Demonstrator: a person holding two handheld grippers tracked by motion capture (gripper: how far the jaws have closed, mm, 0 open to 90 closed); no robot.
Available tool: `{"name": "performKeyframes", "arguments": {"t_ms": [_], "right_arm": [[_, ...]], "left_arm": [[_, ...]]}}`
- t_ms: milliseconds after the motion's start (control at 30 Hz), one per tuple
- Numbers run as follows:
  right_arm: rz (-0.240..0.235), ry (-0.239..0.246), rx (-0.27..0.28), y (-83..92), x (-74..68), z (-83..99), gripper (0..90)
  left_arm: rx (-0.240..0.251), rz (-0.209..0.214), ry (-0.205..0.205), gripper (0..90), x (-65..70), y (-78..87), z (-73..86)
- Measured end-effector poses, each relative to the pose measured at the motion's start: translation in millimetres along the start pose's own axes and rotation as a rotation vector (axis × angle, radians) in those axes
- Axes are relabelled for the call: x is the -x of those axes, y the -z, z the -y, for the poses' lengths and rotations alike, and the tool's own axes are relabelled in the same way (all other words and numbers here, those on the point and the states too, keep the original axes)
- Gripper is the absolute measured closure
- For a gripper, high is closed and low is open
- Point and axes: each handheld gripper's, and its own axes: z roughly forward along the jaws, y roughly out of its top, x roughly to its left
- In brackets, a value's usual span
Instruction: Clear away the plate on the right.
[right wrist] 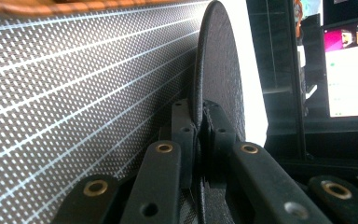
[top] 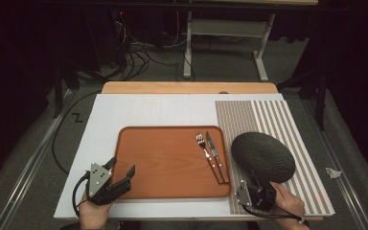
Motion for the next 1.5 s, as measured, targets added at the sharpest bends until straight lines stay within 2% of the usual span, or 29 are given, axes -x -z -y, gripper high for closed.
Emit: {"name": "performKeyframes", "arguments": {"t_ms": [700,933,1067,1500], "right_arm": [[-0.008,0.01,0.015,2.2,6.8,1.8,88.0],[-0.015,0.042,0.018,2.1,8.2,1.1,88.0],[-0.026,0.045,0.014,2.2,11.0,-0.3,87.9],[-0.022,0.087,0.014,-1.4,13.1,0.7,87.7]], "left_arm": [[-0.004,0.0,0.004,31.9,-0.5,-0.3,0.1],[-0.002,0.001,0.007,32.0,-1.2,0.0,-0.1],[-0.002,0.0,0.01,32.0,-1.7,0.2,0.0],[-0.002,-0.004,0.012,31.9,-2.2,0.0,0.0]]}}
